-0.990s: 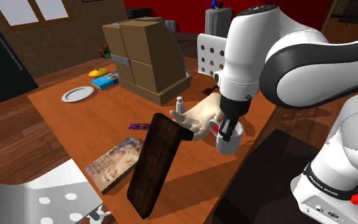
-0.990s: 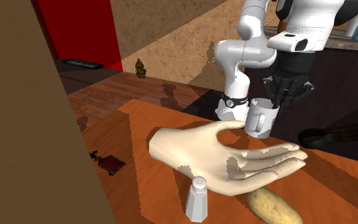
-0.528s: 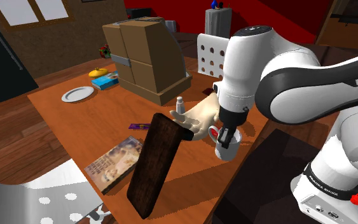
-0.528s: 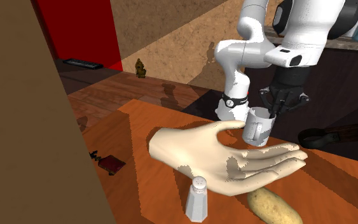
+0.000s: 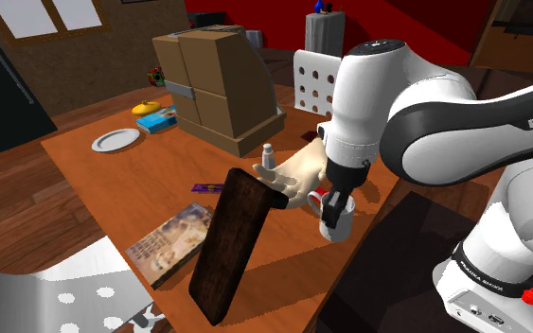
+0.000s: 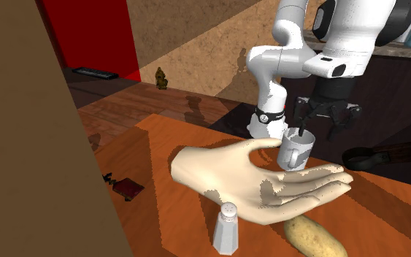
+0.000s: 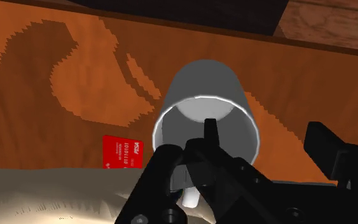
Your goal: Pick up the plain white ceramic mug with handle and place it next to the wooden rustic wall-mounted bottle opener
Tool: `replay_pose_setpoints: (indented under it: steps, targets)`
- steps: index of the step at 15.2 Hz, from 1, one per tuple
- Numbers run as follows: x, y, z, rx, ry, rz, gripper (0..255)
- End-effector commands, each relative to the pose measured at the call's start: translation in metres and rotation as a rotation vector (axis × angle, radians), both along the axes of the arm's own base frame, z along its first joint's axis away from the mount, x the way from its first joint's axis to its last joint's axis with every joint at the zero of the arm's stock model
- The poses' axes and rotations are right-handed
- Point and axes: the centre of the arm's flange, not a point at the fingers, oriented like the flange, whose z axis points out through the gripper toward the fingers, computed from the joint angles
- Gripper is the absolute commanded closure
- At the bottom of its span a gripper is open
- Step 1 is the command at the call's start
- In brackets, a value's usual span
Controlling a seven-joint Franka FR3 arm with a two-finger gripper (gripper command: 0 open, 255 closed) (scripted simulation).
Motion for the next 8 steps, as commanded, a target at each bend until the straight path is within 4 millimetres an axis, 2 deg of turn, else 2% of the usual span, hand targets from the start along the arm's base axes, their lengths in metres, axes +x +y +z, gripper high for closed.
replay_pose_setpoints:
  steps: [1, 4, 8]
  targets:
    - [0.0, 0.0, 0.0, 0.0, 0.0, 0.0, 0]
    - [0.0, 0.0, 0.0, 0.0, 0.0, 0.0, 0]
    - [-0.003, 0.0, 0.05, 0.0, 0.0, 0.0, 0]
